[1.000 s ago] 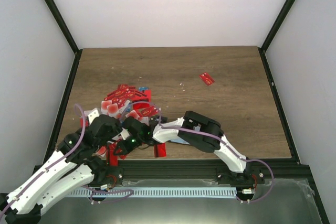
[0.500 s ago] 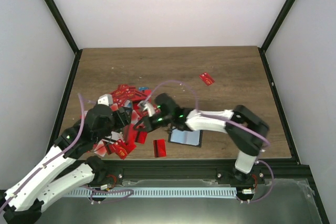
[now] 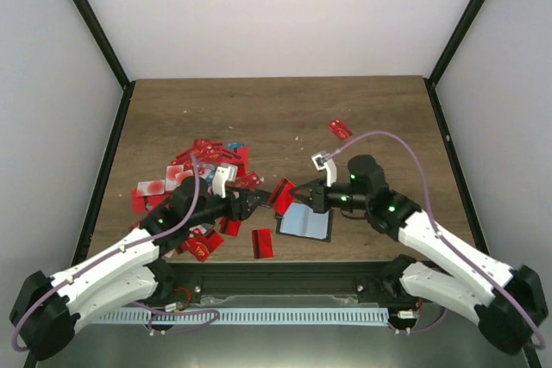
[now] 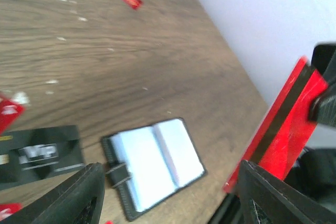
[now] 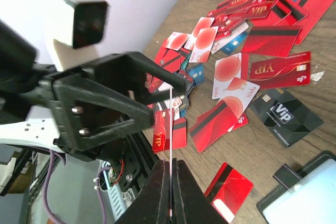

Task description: Put the credit cards into the card holder

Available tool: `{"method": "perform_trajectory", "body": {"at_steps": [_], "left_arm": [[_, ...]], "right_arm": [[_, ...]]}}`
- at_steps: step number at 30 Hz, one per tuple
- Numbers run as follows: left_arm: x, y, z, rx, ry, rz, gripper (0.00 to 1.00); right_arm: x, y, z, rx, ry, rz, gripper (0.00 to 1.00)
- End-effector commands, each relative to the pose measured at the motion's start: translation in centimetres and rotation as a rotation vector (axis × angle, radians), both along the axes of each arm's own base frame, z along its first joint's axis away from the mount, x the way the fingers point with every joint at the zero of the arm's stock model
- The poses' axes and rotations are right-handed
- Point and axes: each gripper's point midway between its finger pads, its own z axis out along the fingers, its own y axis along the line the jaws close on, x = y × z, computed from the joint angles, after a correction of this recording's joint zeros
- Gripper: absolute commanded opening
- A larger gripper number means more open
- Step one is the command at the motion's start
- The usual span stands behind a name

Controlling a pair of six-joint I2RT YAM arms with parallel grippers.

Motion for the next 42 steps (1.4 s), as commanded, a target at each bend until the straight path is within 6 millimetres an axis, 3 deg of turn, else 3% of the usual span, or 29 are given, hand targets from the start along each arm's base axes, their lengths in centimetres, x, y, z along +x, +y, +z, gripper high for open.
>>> {"method": "perform_trajectory", "body": {"at_steps": [1, 5, 11, 21, 28, 30, 33, 36, 37, 42], "left_arm": [[-3.4, -3.9, 6.0, -0.265, -0.267, -0.326, 0.7], [-5.8, -4.7, 6.1, -0.334, -0.304, -0.478, 0.67], [-8.1, -5.6, 6.9, -0.364, -0.318, -0.633, 0.63], [-9.4, -6.8, 6.6, -0.345, -0.3, -0.704, 0.51], [-9.9, -8.5, 6.0, -0.315, -0.268, -0.741, 0.33], [-9.9, -8.8, 5.7, -0.307, -0.26, -0.742, 0.25], [-9.9, -8.9, 5.4, -0.298, -0.252, -0.738, 0.05], [-9.3, -8.8, 5.2, -0.278, -0.249, -0.69, 0.04], [-8.8, -8.6, 4.9, -0.261, -0.241, -0.653, 0.04], [-3.7, -7.0, 2.0, -0.086, -0.176, -0.336, 0.04]], "right_arm": [[-2.4, -2.9, -0.5, -0.079, -0.016, -0.024, 0.01], [-4.7, -3.8, 0.6, -0.04, -0.028, 0.021, 0.01], [-6.7, -3.1, 1.6, 0.017, -0.026, 0.145, 0.01], [-8.4, -2.4, 3.3, 0.085, -0.039, 0.27, 0.01], [-8.7, -2.3, 3.8, 0.097, -0.055, 0.292, 0.01], [-8.7, -2.4, 3.8, 0.1, -0.062, 0.292, 0.01], [-8.6, -2.4, 3.8, 0.094, -0.068, 0.285, 0.01], [-7.7, -2.6, 3.3, 0.065, -0.065, 0.23, 0.01], [-7.1, -2.7, 3.0, 0.045, -0.059, 0.193, 0.08], [-2.0, -5.7, -1.7, -0.166, 0.047, -0.183, 0.67]]}}
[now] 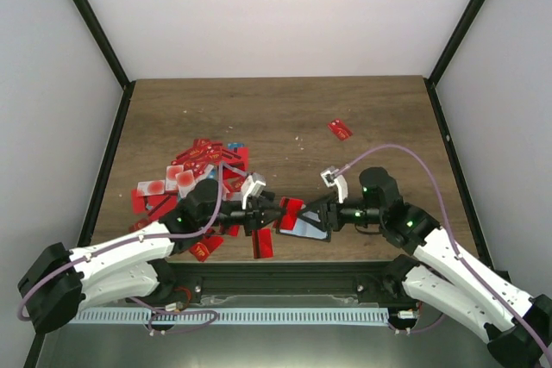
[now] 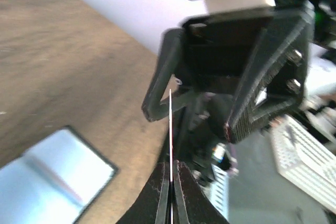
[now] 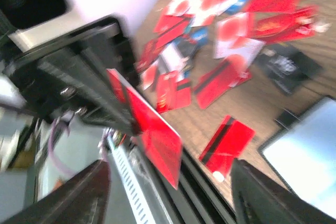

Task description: Put the credit cards into the card holder

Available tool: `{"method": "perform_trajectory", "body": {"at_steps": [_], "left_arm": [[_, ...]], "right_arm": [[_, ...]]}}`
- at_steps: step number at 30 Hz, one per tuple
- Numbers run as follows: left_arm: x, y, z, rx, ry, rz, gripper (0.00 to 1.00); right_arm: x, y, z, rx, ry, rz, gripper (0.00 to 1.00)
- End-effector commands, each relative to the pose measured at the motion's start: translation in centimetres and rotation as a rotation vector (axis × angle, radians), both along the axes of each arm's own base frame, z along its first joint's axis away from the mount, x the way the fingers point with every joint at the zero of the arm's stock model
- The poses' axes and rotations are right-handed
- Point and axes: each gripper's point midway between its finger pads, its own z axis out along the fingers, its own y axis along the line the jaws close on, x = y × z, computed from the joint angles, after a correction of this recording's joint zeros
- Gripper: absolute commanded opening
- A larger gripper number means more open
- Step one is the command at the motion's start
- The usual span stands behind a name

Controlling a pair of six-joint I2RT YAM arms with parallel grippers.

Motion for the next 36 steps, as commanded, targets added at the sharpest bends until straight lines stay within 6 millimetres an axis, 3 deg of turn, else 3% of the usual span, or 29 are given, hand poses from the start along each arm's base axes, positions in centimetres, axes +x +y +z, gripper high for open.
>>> {"method": "perform_trajectory", "body": {"at_steps": [1, 5, 16, 24, 36], "left_arm": [[4.8, 1.5, -2.2, 0.134, 0.023, 0.295, 0.04], [6.4, 1.2, -4.5, 0.176, 0.134, 0.377, 0.04], [8.4, -3.2, -9.5, 0.2, 0.418, 0.359, 0.04], [9.4, -5.0, -12.5, 0.243, 0.489, 0.349, 0.04], [9.9, -5.1, -14.2, 0.274, 0.504, 0.375, 0.04]], "right_arm": [[4.9, -3.4, -3.6, -0.194, 0.069, -0.379, 0.72], [6.9, -6.8, -7.3, -0.28, 0.159, -0.647, 0.79], [7.1, -9.2, -14.6, -0.376, 0.309, -0.825, 0.74], [7.2, -9.0, -16.4, -0.395, 0.331, -0.807, 0.66], [6.7, -8.9, -17.7, -0.399, 0.351, -0.784, 0.62]]}}
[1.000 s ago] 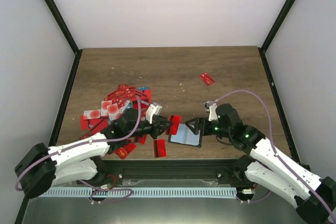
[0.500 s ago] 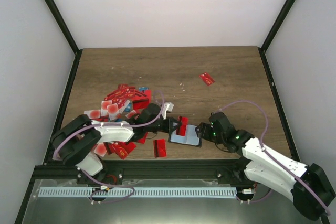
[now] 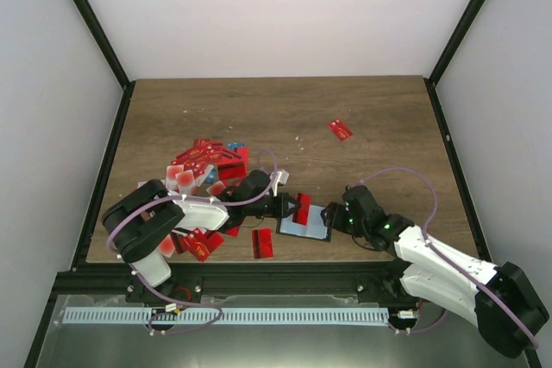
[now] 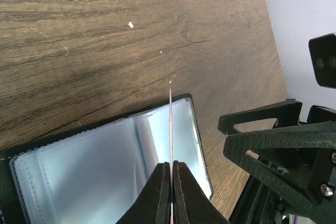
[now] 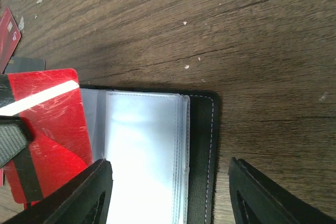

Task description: Put the credit cards into the card holder

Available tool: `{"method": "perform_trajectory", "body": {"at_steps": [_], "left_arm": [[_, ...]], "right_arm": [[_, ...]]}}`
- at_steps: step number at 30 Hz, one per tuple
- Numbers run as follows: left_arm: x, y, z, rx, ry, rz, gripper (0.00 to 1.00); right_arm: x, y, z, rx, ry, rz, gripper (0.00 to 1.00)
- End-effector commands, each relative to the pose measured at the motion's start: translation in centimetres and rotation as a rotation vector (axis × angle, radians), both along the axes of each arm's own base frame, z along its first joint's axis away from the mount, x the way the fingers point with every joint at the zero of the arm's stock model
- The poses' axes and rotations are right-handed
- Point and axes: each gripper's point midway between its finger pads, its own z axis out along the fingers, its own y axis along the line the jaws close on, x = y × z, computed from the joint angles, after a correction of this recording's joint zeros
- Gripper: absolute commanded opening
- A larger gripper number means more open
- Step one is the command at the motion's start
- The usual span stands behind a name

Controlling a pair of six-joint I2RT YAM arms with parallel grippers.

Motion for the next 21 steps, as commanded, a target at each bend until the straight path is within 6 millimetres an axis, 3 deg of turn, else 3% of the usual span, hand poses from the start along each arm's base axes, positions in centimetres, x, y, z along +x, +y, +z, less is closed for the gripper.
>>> {"method": "perform_trajectory", "body": {"at_steps": [1, 12, 21], "left_arm": [[0.8, -0.6, 0.5, -0.027, -0.01, 0.012, 0.04], [0.7, -0.8, -0.1, -0.028, 0.014, 0.014, 0.04], [0.6, -0.6, -1.3, -0.027, 0.088, 0.066, 0.04]], "right_arm": [[0.2, -0.1, -0.4, 0.013, -0.003, -0.01, 0.62], [-0.3, 0.0, -1.1, 0.031, 0.014, -0.004, 0.61], [-1.3, 0.4, -2.8, 0.072, 0.064, 0.001, 0.58]]}}
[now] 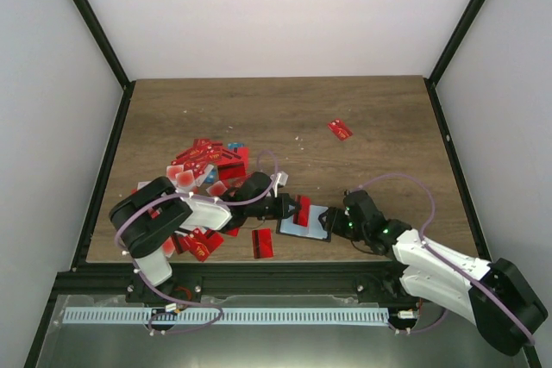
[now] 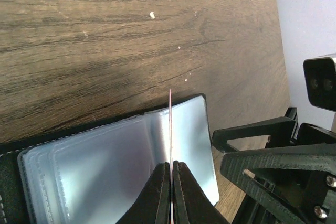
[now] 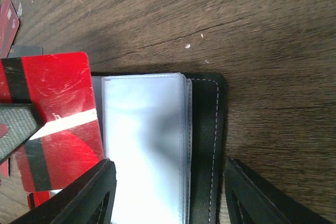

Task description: Put the credit cards into the card holder

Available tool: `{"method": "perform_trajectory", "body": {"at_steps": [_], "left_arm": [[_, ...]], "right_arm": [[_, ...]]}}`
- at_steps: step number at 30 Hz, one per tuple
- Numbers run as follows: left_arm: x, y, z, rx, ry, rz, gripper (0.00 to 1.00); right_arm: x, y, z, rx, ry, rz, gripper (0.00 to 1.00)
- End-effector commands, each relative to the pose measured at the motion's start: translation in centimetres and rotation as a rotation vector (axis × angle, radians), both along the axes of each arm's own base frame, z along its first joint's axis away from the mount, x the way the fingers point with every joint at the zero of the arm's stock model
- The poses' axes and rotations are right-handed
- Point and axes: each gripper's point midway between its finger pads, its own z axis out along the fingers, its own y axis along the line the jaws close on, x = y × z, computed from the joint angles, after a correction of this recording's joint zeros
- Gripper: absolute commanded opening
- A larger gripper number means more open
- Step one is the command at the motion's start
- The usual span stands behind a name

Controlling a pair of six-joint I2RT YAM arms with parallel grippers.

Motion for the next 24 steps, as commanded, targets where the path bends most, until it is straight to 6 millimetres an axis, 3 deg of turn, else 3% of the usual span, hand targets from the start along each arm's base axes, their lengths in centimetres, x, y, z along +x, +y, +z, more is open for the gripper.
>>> {"method": "perform_trajectory", "body": {"at_steps": [1, 24], "left_arm": [[0.5, -0.5, -0.1, -0.026, 0.027, 0.035, 0.04], [-0.5, -0.8, -0.8, -0.024, 0.117, 0.054, 0.04]], "right_arm": [[-0.6, -0.2, -1.2, 0.011, 0.04, -0.012, 0.58], [-0.8, -0.4, -1.3, 0.024, 0.034, -0.021, 0.57]]}}
